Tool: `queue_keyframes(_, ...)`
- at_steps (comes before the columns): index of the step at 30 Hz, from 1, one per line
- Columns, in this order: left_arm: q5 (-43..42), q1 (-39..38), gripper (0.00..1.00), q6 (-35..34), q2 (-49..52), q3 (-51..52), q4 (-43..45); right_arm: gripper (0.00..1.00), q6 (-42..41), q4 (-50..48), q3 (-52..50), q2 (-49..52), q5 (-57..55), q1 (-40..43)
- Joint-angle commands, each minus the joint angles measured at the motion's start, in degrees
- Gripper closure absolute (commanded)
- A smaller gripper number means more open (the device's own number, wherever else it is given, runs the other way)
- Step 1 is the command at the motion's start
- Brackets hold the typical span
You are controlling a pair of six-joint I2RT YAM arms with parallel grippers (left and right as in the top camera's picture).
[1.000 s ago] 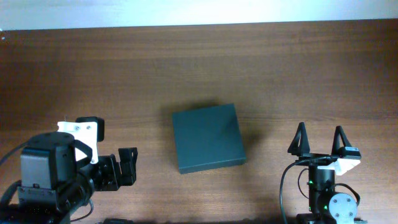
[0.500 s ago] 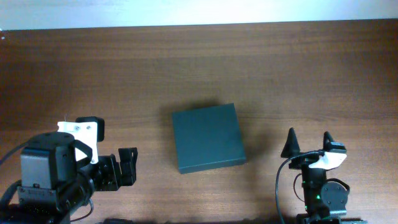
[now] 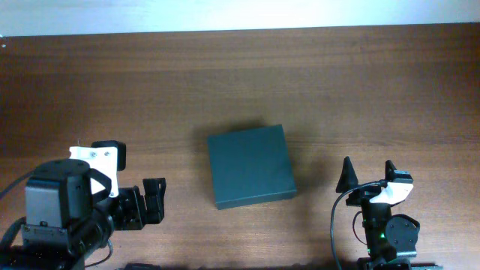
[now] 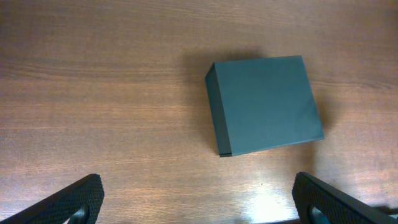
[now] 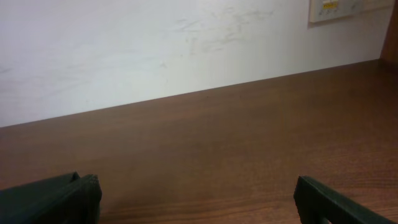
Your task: Pack container
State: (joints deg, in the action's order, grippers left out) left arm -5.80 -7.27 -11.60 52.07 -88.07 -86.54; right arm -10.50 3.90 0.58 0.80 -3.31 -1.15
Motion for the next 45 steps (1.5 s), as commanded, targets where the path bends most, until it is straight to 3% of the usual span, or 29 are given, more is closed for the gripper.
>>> queue_keyframes(1,-0.24,0.24,0.01,0.31,-0.02,0.09,-0.04,0.01,0.2,0.61,-0.26,-0.59,0.76,0.37)
queue_keyframes(29,1.14,0.31,0.01,0.55,-1.18,0.31,-2.1,0.01,0.2,0.61,-0.26,-0.59,0.76,0.37)
queue_keyframes(38,1.03,1.79,0.01,7.13,-12.55,9.9,18.64,0.01,0.2,0.61,-0.26,-0.59,0.76,0.37)
queue_keyframes(45,0.59,1.9,0.01,15.19,-26.69,29.44,39.54,0.01,0.17,0.61,-0.26,-0.59,0.76,0.37)
